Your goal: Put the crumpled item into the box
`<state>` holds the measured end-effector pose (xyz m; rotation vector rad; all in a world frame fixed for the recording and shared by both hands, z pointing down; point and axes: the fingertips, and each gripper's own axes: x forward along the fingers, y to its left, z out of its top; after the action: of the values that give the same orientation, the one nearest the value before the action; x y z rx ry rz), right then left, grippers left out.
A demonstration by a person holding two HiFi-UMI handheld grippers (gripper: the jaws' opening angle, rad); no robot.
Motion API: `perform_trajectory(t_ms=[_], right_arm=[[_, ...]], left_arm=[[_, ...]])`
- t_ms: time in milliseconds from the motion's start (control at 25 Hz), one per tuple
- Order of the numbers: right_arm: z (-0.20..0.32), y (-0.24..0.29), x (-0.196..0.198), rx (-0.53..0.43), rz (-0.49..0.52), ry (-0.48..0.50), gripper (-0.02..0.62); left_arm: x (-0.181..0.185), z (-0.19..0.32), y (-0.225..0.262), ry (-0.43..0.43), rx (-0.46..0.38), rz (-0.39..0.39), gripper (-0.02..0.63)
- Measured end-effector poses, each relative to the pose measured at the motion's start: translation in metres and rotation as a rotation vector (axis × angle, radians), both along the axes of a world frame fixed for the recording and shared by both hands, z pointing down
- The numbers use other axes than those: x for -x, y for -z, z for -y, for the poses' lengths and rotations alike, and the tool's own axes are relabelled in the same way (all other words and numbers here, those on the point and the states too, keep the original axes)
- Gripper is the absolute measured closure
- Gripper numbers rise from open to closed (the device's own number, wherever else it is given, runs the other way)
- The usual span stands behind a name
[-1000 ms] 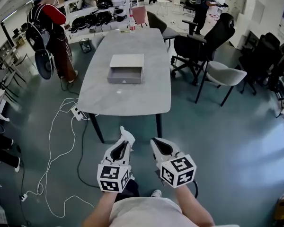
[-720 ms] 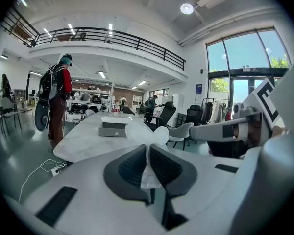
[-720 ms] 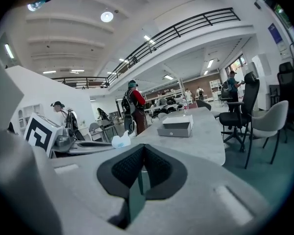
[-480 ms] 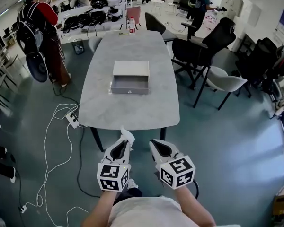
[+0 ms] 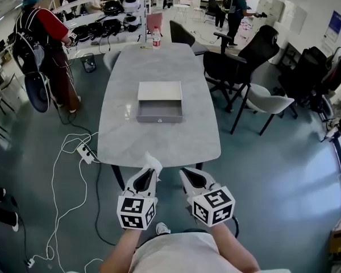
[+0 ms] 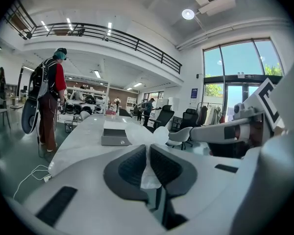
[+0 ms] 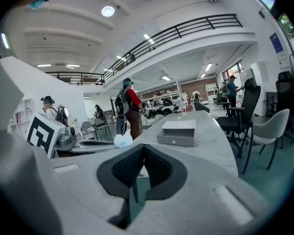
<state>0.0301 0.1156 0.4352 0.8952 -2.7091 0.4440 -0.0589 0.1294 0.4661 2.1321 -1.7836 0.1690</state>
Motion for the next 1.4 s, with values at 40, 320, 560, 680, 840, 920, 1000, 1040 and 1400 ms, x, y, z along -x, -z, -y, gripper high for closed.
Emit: perform_trajectory(t_ms=[40, 320, 560, 680, 840, 920, 1000, 1040, 1400], right_arm=[[0.002, 0.000, 0.003, -0.003, 0.001, -0.001, 0.591], [0.023, -0.002, 0.020, 0.001, 0.016, -0.006, 0.591], [0.053, -0.008, 0.039, 0.012, 0.037, 0.013, 0.591], [0.076, -0.012, 0.051, 0.019, 0.044, 0.030, 0.591], [0.112, -0.011, 0.063, 0.030, 0.053, 0.056, 0.591], [0.130, -0.011, 0.067, 0.033, 0.057, 0.066, 0.591], [0.147, -0.013, 0.070, 0.038, 0.061, 0.076, 0.591], [0.156, -0.014, 0.071, 0.041, 0.062, 0.081, 0.591], [0.229, -0.018, 0.074, 0.072, 0.074, 0.113, 0.591]], left_arm=[[0.004, 0.002, 0.000, 0.000, -0.003, 0.000, 0.578], [0.025, 0.016, -0.004, 0.009, 0.007, 0.011, 0.578], [0.047, 0.042, -0.008, 0.034, 0.021, 0.030, 0.578], [0.057, 0.063, -0.010, 0.045, 0.026, 0.038, 0.578], [0.065, 0.095, -0.009, 0.062, 0.038, 0.048, 0.578], [0.068, 0.111, -0.009, 0.071, 0.043, 0.054, 0.578], [0.071, 0.127, -0.012, 0.081, 0.049, 0.055, 0.578], [0.072, 0.135, -0.013, 0.085, 0.053, 0.056, 0.578], [0.070, 0.203, -0.016, 0.103, 0.090, 0.072, 0.578]])
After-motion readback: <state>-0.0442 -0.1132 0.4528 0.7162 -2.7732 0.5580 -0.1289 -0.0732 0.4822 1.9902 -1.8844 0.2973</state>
